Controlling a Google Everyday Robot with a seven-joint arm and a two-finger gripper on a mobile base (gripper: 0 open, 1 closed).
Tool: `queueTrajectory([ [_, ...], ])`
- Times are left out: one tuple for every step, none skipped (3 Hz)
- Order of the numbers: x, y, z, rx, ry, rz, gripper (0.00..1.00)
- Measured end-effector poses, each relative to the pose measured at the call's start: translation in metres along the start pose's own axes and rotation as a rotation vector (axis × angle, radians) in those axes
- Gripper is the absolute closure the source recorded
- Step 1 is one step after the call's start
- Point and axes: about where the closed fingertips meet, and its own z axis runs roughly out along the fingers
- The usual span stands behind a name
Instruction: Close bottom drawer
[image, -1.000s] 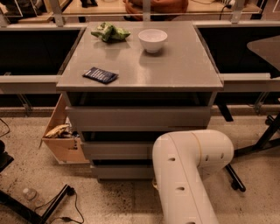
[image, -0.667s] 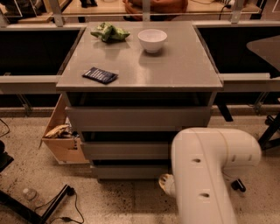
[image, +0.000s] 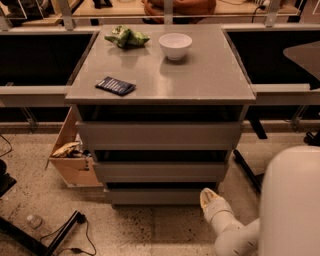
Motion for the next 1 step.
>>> queueTrajectory([
  [0.0062, -0.0408, -0.0842, 0.176, 0.049, 0.071, 1.00],
])
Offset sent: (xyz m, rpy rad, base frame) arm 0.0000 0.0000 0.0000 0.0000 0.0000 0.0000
